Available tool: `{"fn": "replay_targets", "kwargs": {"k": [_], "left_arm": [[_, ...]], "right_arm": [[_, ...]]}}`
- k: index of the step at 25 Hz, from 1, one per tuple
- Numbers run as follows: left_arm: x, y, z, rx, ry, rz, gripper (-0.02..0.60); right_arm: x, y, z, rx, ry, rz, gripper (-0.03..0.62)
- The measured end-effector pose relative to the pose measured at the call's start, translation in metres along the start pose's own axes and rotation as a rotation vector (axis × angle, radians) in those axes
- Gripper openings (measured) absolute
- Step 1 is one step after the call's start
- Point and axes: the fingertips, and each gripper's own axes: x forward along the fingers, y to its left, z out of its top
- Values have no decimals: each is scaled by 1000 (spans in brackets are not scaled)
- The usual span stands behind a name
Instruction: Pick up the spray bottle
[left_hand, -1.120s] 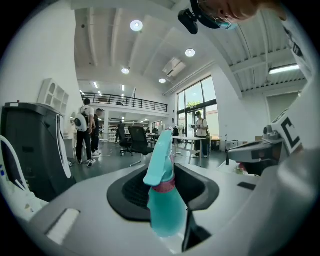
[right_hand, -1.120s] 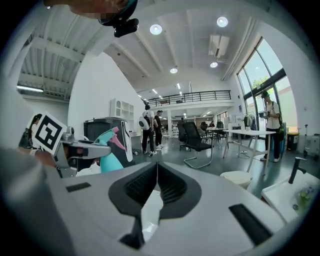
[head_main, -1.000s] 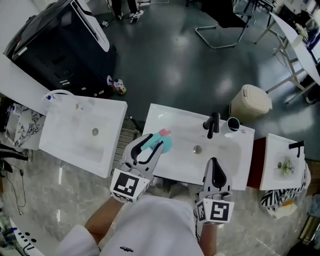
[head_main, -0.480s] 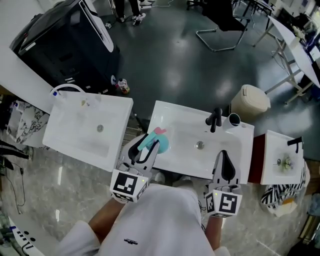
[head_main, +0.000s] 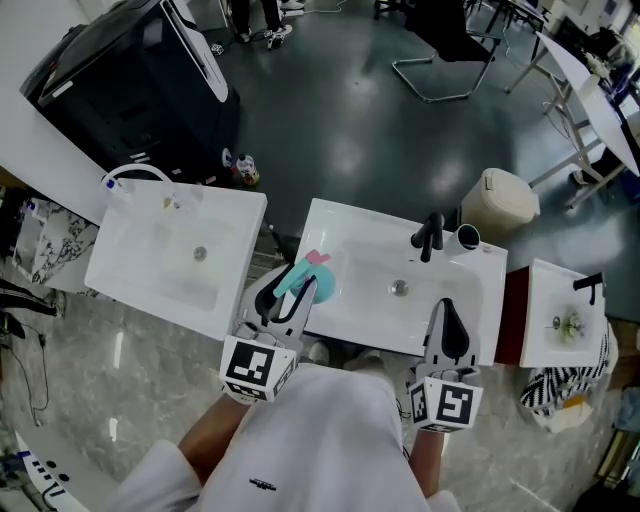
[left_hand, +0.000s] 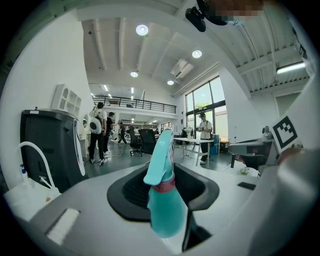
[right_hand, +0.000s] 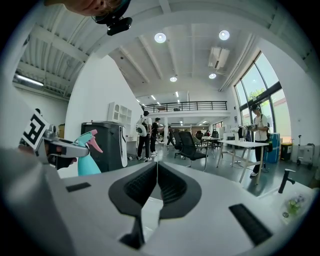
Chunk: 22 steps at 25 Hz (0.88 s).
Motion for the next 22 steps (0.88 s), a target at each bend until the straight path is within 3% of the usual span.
{"fn": "replay_targets", "kwargs": {"k": [22], "left_arm": [[3, -9, -1, -3, 9, -14, 140]], "right_arm": [[-1, 3, 1, -15, 2, 22, 6]]}}
